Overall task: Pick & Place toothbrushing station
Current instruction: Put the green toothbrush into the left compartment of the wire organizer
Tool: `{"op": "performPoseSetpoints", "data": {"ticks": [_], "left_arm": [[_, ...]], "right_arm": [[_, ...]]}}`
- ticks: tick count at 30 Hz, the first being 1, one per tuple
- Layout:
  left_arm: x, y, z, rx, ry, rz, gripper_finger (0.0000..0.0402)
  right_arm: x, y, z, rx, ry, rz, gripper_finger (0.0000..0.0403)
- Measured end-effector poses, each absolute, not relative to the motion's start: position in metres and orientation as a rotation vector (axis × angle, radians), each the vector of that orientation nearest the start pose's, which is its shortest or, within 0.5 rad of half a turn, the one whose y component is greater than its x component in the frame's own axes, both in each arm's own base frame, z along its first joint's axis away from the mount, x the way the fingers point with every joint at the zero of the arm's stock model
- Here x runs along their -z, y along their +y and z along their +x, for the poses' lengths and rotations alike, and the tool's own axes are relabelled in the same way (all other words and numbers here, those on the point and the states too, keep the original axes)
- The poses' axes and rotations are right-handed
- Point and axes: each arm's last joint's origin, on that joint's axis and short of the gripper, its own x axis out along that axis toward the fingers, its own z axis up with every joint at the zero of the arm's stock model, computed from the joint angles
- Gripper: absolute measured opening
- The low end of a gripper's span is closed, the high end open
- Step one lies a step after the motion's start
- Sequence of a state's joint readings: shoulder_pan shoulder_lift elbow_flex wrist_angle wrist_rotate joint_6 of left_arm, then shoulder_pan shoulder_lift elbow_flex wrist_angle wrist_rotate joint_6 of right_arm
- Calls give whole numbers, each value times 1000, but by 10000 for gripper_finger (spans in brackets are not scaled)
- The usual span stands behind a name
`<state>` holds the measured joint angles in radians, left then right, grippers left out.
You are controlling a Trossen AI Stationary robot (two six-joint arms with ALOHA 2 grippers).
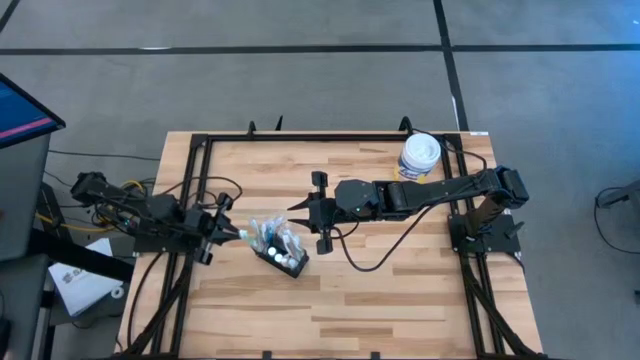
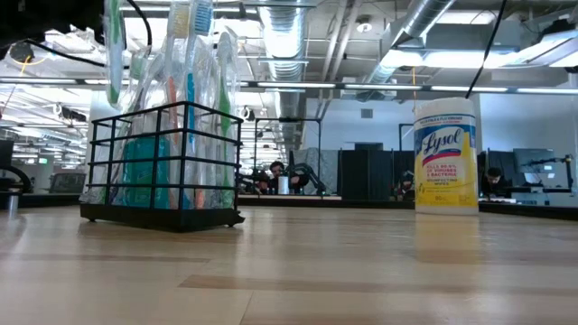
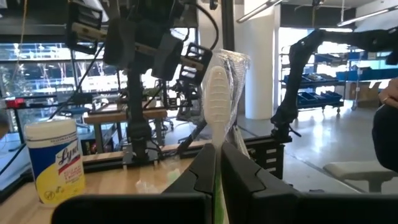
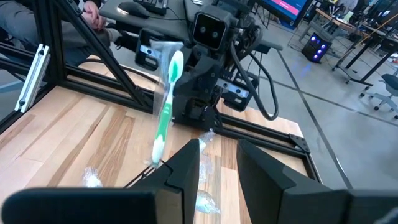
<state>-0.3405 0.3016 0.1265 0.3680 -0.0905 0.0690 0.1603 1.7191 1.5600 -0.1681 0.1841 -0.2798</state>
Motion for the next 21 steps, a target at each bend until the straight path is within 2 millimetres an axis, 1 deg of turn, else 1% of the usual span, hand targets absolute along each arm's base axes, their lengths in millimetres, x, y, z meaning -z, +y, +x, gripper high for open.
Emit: {"op": "performPoseSetpoints", "data": {"ticks": [3, 14, 18, 21], "left_arm": [[-214, -35, 109, 226, -193, 24, 1], [-213, -34, 109, 188, -188, -1, 1], [-201, -34, 110, 184, -164, -24, 1], [-192, -34, 109, 181, -200, -33, 1]], "right_arm": [[-354, 59, 397, -22, 324, -333, 98], [-353, 59, 397, -23, 331, -332, 98], [-353, 59, 397, -25, 340, -333, 98], [-353, 59, 397, -25, 339, -333, 98]]}}
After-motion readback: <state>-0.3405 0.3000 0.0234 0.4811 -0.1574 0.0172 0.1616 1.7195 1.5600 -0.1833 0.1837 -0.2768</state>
